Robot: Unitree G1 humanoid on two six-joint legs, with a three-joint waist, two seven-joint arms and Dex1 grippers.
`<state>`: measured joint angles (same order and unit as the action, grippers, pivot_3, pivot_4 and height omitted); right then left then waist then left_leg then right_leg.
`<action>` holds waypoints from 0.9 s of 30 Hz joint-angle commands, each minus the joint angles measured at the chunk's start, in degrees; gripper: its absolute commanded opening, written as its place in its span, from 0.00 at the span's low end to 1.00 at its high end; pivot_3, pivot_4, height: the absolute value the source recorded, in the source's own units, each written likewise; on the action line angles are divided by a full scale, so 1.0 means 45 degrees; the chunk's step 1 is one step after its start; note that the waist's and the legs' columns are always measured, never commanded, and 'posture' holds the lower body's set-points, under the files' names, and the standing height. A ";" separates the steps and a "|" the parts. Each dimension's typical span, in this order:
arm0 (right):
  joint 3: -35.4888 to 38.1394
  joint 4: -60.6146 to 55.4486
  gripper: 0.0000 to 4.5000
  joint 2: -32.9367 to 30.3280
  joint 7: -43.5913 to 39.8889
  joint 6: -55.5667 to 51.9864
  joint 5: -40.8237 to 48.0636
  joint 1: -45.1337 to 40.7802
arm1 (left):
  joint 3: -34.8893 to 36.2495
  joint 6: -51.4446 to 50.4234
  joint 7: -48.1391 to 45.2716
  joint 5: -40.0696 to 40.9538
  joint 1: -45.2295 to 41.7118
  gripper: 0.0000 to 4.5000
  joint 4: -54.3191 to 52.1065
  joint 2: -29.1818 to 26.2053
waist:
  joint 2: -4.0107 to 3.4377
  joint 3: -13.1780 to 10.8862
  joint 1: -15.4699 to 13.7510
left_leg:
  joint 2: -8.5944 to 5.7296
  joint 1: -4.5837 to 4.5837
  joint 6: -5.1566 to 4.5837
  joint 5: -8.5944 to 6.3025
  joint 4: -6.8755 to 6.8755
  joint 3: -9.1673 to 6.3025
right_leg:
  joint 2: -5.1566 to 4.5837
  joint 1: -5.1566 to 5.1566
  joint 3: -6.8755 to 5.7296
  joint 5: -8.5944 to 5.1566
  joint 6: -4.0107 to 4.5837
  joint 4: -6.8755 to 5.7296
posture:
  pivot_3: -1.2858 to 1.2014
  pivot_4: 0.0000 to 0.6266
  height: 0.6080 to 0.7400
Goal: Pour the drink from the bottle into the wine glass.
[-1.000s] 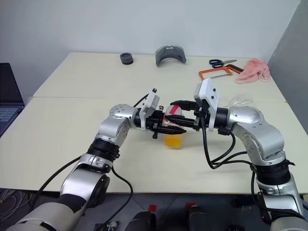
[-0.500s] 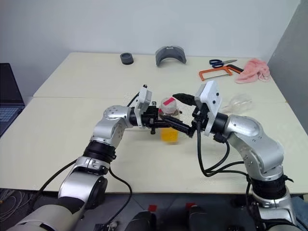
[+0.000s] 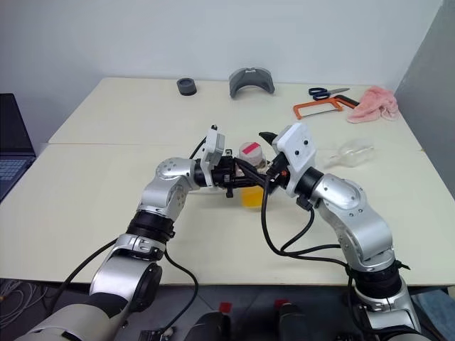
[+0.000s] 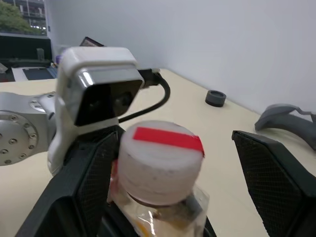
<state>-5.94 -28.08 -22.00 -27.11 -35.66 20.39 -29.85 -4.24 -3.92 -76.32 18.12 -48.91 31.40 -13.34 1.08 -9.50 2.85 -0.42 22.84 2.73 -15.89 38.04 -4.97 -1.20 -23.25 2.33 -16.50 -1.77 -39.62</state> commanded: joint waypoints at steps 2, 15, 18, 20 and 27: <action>0.0993 -0.0351 0.88 -0.0055 0.0244 -0.0032 0.0348 -0.0076 | 0.0162 0.0366 -0.0033 0.0172 -0.0237 0.36 -0.0227 -0.0045 | 0.0000 0.0000 0.0001 | 0.0000 0.0000 0.0000 0.0000 0.0000 -0.0001 | 0.0000 0.0000 0.0000 0.0000 0.0000 0.0000 | 0.52 0.24 1.00; 0.1617 -0.0870 0.88 -0.0584 0.0147 -0.0697 0.1255 0.0400 | 0.0213 0.0547 0.0184 0.0133 -0.0343 0.36 -0.0034 -0.0011 | 0.0000 0.0000 -0.0002 | -0.0001 0.0001 -0.0003 -0.0001 0.0000 0.0001 | 0.0000 0.0000 0.0001 0.0000 0.0000 0.0000 | 0.52 0.24 1.00; 0.1639 -0.1115 0.88 -0.0498 0.0073 -0.1088 0.1876 0.0459 | 0.0277 0.0666 0.0308 0.0132 -0.0382 0.36 0.0072 0.0028 | 0.0000 0.0000 -0.0004 | -0.0001 0.0000 -0.0003 -0.0002 0.0000 0.0002 | 0.0003 0.0000 0.0000 0.0000 0.0000 -0.0001 | 0.52 0.24 1.00; 0.1607 -0.1246 0.88 -0.0489 0.0014 -0.1328 0.2182 0.0480 | 0.0309 0.0716 0.0361 0.0155 -0.0411 0.36 0.0139 0.0053 | 0.0000 0.0000 -0.0007 | 0.0000 0.0001 -0.0003 -0.0001 0.0000 0.0001 | 0.0002 0.0000 0.0002 0.0000 0.0000 -0.0001 | 0.52 0.24 1.00; 0.1811 -0.1153 0.88 -0.0984 0.0111 -0.1321 0.2004 0.0636 | 0.0305 0.0804 0.0410 0.0199 -0.0438 0.36 0.0196 0.0043 | 0.0000 0.0000 -0.0009 | -0.0001 0.0002 -0.0003 -0.0002 0.0000 0.0002 | 0.0001 0.0000 0.0001 0.0000 0.0000 -0.0001 | 0.52 0.24 1.00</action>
<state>0.17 -31.50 -25.90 -27.09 -42.19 29.32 -26.58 -4.21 -1.62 -74.44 17.90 -49.06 32.79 -13.24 1.08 -9.50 2.81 -0.43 22.84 2.71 -15.90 38.04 -4.95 -1.20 -23.25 2.33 -16.50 -1.77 -39.62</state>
